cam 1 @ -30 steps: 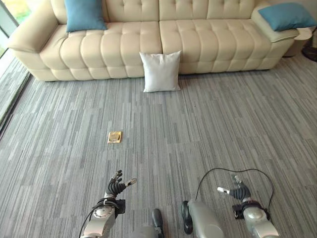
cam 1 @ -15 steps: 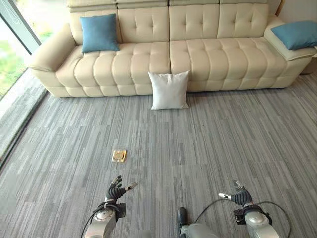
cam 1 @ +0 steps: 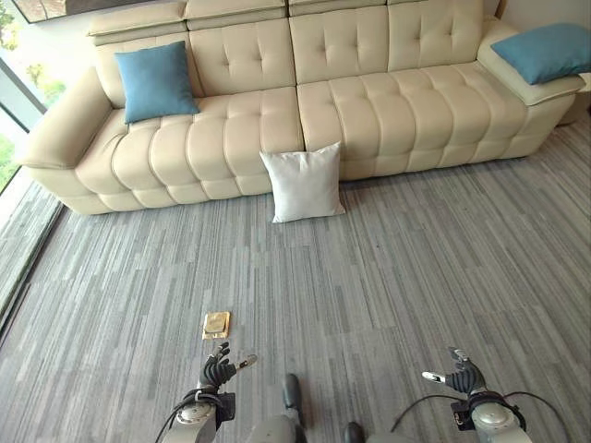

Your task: Pick up all the scattered cushions and arrange them neatly on the sofa.

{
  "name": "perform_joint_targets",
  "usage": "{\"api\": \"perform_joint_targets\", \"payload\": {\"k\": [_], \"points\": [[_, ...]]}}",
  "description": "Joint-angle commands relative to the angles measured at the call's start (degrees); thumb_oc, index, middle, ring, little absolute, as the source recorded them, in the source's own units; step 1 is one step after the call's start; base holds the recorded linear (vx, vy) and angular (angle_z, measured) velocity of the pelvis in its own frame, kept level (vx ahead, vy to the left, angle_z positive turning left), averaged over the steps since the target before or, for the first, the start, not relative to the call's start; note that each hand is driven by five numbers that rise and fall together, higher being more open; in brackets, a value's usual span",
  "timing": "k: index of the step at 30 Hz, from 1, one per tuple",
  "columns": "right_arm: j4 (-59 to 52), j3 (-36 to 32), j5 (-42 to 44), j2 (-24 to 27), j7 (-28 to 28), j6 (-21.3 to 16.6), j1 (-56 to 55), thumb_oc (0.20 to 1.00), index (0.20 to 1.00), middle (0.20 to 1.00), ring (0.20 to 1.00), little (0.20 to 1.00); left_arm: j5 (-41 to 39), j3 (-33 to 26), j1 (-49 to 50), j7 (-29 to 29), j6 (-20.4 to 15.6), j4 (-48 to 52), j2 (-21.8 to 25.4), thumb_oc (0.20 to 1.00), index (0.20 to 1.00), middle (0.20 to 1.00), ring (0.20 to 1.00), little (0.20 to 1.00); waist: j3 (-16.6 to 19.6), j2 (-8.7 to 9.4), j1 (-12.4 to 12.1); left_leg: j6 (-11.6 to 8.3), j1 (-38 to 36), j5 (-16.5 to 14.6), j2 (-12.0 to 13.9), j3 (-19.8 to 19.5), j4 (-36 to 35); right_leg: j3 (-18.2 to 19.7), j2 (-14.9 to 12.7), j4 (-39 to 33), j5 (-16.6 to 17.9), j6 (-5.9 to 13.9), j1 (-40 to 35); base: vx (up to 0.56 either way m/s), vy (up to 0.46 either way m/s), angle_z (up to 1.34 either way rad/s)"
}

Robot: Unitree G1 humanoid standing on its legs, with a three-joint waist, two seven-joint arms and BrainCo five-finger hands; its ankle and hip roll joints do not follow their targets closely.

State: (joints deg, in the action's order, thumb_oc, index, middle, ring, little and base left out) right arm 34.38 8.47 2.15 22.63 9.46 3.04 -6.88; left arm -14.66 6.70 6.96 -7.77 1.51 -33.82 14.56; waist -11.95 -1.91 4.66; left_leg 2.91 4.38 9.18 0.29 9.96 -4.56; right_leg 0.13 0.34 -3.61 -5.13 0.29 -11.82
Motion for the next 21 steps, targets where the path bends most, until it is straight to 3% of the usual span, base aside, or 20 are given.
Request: {"api": "perform_joint_targets", "payload": {"k": [1,2,3,5,6,7,9,10,11,12,16,18,21], "points": [[-2.7,0.5,-1.2,0.4,0.0,-0.8,2.5,1.0,1.0,1.0,1.0,1.0,0.9,-0.4,-0.9,0.0,-1.7,2.4,2.8,1.0,1.0,1.0,1.0,1.0,1.6,2.92,-1.2,-4.12,0.6,-7.4,0.8,0.0,5.4,0.0,-4.7,6.1,-4.7,5.0,1.5,0.29,0.221,-0.22],[-2.4,0.6,-1.5,0.1,-0.5,-0.5,2.9,1.0,1.0,1.0,1.0,1.0,1.0,-0.7,-1.1,-0.1,-1.5,2.4,3.2,1.0,1.0,1.0,1.0,1.0,1.3,2.85,-1.2,-2.95,-0.8,-9.0,0.2,0.5,5.2,0.3,-5.2,12.5,-3.5,6.44,4.3,0.15,0.146,-0.22],[-2.4,0.6,-1.6,-0.1,-0.5,-0.4,3.0,1.0,1.0,1.0,1.0,1.0,1.1,-0.8,-1.6,-0.3,-1.7,2.5,3.8,1.0,1.0,1.0,1.0,1.0,0.6,2.68,-0.7,-2.02,-2.4,-10.2,-0.3,1.1,4.7,0.6,-5.5,20.2,-0.2,8.37,8.9,0.15,0.147,-0.31],[-2.3,0.6,-1.5,-0.4,-0.3,-0.3,3.1,1.0,1.0,1.0,1.0,1.0,1.1,-0.8,-1.8,-0.5,-1.8,2.6,4.0,1.0,1.0,1.0,1.0,1.0,0.1,2.42,-0.4,-1.75,-3.3,-10.5,-0.3,1.3,4.3,0.6,-5.7,23.8,1.3,8.63,11.7,0.15,0.082,-0.1],[-1.4,0.4,-1.2,-0.8,-0.2,-0.2,3.8,1.0,1.0,1.0,1.0,1.0,0.7,-0.9,-2.6,-0.5,-2.1,3.1,4.1,1.0,1.0,1.0,1.0,1.0,-0.7,1.28,0.4,-1.73,-6.4,-11.5,0.3,1.9,2.4,-2.2,-5.6,24.4,1.3,7.63,17.1,0.21,0.07,-0.06],[-1.4,0.4,-1.2,-0.8,-0.2,-0.2,3.8,1.0,1.0,1.0,1.0,1.0,0.7,-0.9,-2.6,-0.5,-2.1,3.1,4.1,1.0,1.0,1.0,1.0,1.0,-0.8,1.26,0.5,-1.75,-6.6,-11.5,0.3,1.8,2.3,-2.3,-5.6,24.4,1.2,7.61,17.0,0.25,0.03,-0.13],[-1.4,0.4,-0.9,-0.6,-0.1,-0.1,4.2,1.0,1.0,1.0,1.0,1.0,0.3,-0.6,-3.0,-0.4,-2.3,3.4,4.3,1.0,1.0,1.0,1.0,1.0,-1.6,0.74,1.6,-2.18,-8.7,-12.2,0.5,1.5,1.3,-4.2,-4.8,19.9,1.0,6.79,20.0,0.22,-0.053,-0.11],[-1.3,0.5,-1.0,-0.3,0.1,0.2,4.0,1.0,1.0,1.0,1.0,1.0,0.3,-0.5,-3.1,-0.6,-2.3,3.8,4.3,1.0,1.0,1.0,1.0,1.0,-2.0,1.15,2.5,-2.46,-10.2,-12.8,-0.1,1.0,1.1,-4.3,-4.1,14.4,2.5,7.0,22.1,0.22,-0.061,-0.09],[-1.3,0.5,-1.0,-0.3,0.1,0.2,4.0,1.0,1.0,1.0,1.0,1.0,0.3,-0.5,-3.1,-0.6,-2.3,3.8,4.3,1.0,1.0,1.0,1.0,1.0,-2.2,1.02,2.6,-2.49,-10.5,-12.9,0.0,0.8,1.1,-4.5,-4.0,14.0,2.6,6.99,21.5,0.41,-0.184,-0.01],[0.2,0.4,-0.8,-0.5,0.7,0.6,4.1,1.0,1.0,1.0,1.0,1.0,0.3,-0.5,-4.1,-1.2,-2.5,3.3,4.0,1.0,1.0,1.0,1.0,1.0,-2.5,1.69,4.0,-3.17,-12.5,-14.0,-0.5,-0.2,0.7,-3.8,-3.6,7.0,5.8,7.96,23.3,0.27,-0.14,0.15],[1.5,0.1,1.4,-0.7,1.1,-0.5,3.8,1.0,1.0,1.0,1.0,1.0,-1.4,-0.2,-4.6,-1.4,-2.8,0.5,2.5,1.0,1.0,1.0,1.0,1.0,-0.5,1.65,4.4,-4.61,-14.6,-16.2,0.9,-1.0,2.5,-3.7,-3.5,5.1,5.5,5.78,18.7,0.36,-0.249,0.61],[1.0,0.0,1.9,-0.4,1.0,-0.9,3.9,1.0,1.0,1.0,1.0,1.0,-2.3,-0.3,-4.5,-1.4,-2.7,0.3,2.2,1.0,1.0,1.0,1.0,1.0,-0.4,1.36,4.4,-5.7,-13.4,-14.8,2.0,-1.8,7.1,-4.1,-2.9,5.5,4.3,4.64,17.0,0.25,-0.241,0.58],[0.5,-0.2,2.8,0.3,0.9,-1.4,4.1,1.0,1.0,1.0,1.0,1.0,-3.3,-0.2,-4.7,-1.5,-2.7,0.0,2.1,1.0,1.0,1.0,1.0,1.0,-1.3,2.28,3.8,-7.18,-8.0,-10.9,2.3,-3.6,20.6,-3.9,-2.6,5.2,2.7,2.42,13.8,0.17,-0.193,0.34]]}}
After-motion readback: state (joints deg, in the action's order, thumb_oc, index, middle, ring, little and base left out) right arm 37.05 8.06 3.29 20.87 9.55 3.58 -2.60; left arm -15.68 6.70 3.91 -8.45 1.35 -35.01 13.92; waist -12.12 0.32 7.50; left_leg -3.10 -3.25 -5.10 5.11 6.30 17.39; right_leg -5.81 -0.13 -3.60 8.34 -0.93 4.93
